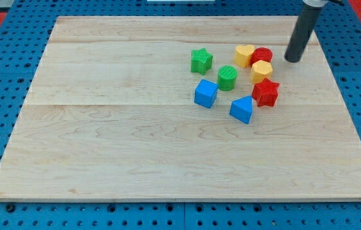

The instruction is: Move the red circle diagonally in between the yellow blocks

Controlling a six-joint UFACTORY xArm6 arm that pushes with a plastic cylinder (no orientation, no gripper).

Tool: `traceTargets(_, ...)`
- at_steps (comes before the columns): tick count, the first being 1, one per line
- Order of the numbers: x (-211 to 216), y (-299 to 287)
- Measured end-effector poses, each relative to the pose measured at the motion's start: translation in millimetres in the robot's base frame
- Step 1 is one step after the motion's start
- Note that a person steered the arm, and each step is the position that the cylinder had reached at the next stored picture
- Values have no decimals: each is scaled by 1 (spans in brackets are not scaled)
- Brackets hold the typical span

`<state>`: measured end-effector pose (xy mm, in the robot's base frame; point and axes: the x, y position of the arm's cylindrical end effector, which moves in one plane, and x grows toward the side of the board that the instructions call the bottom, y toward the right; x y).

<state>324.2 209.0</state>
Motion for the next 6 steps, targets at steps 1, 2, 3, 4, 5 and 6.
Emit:
traceTargets(1,-9,-34)
traceTargets(2,-9,-52)
traceTargets(3,-10,-52)
traceTargets(4,-33,-47)
traceTargets(5,-52,-68)
traceTargets(6,-48,-87)
